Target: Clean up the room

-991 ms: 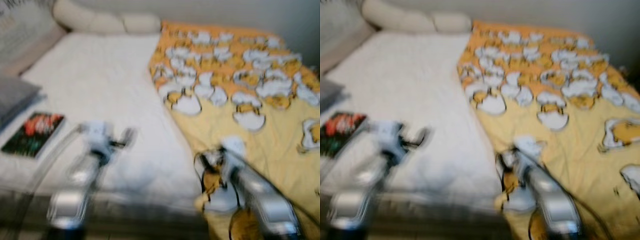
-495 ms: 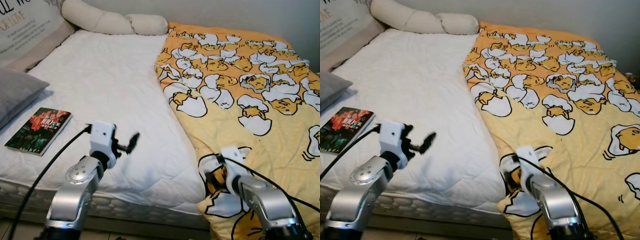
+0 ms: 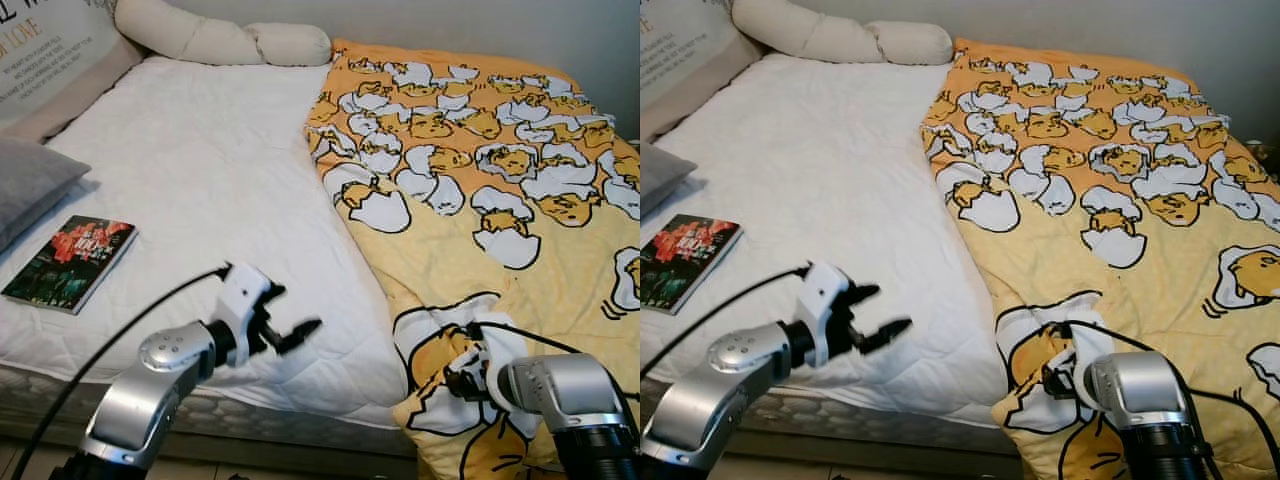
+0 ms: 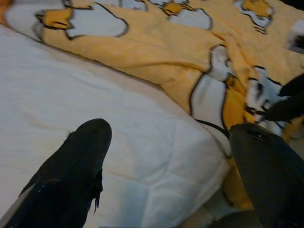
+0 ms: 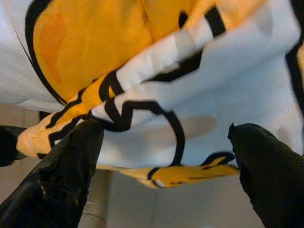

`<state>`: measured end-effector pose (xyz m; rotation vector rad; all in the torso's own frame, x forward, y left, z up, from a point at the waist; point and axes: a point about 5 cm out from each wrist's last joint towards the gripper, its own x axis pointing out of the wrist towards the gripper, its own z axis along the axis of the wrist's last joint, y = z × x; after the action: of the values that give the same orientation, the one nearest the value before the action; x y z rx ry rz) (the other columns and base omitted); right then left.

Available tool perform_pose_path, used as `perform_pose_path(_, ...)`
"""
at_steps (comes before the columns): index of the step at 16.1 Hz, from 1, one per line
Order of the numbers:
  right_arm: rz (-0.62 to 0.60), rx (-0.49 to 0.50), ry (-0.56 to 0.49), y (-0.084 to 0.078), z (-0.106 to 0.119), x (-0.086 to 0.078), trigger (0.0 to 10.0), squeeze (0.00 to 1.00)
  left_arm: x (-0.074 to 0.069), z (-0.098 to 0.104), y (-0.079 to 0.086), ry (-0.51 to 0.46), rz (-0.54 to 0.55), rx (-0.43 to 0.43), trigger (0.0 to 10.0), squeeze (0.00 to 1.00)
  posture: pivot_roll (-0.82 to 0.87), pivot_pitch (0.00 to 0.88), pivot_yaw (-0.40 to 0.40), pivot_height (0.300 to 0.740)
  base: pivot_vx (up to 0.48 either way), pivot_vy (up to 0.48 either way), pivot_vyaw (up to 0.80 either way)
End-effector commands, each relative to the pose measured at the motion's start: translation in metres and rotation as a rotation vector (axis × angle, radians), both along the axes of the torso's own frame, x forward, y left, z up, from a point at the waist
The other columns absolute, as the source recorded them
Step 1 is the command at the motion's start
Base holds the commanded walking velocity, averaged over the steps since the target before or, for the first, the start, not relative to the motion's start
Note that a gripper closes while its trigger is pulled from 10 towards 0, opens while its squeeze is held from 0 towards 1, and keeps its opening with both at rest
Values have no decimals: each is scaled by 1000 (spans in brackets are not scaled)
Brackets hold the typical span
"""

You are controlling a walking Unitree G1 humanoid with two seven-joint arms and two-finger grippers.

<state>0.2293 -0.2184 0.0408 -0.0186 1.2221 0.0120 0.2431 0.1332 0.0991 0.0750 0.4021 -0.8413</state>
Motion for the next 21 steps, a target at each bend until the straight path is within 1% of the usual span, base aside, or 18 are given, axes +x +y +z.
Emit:
perform_pose_path(1,-44,19,8,-4,1,0,10000,0,-2,2,-2,2,-21,1,10000,0,-56,0,-63,740,0,0,0)
perform_pose_path(2,-76,47,12,-5,0,-1,4980,0,-2,3,-2,-1,-20,2,10000,0,-58,0,-63,740,0,0,0)
perform_pose_path(3,-103,83,6,-5,-2,0,3529,0,-2,3,-2,2,-20,1,10000,0,-57,0,-63,740,0,0,0)
perform_pose_path(4,-103,83,6,-5,-2,0,3529,0,-2,3,-2,2,-20,1,10000,0,-57,0,-63,740,0,0,0)
perform_pose_path(5,-113,119,-13,-3,-4,3,118,0,-2,3,-3,6,-22,1,10000,0,-57,0,-63,740,0,0,0)
perform_pose_path(7,-141,177,-13,0,-9,7,0,0,-2,3,-3,11,-25,3,10000,0,-55,0,-61,740,0,0,0)
perform_pose_path(9,-153,199,-20,2,-16,10,0,0,-3,2,-2,21,-34,6,10000,0,-52,0,-60,740,0,0,0)
perform_pose_path(10,-167,229,-29,5,-20,12,0,0,-4,2,-2,32,-48,7,10000,0,-49,0,-58,740,0,0,0)
perform_pose_path(11,-155,256,-50,10,-24,16,0,0,-6,2,-2,50,-72,7,10000,0,-49,0,-57,740,0,0,0)
perform_pose_path(15,-130,237,-57,12,-35,18,0,0,-12,1,-1,87,-126,17,10000,0,-40,0,-61,740,0,0,0)
perform_pose_path(21,-130,245,-67,9,-40,18,0,0,-17,0,-1,108,-145,24,10000,0,-44,0,-60,740,0,0,0)
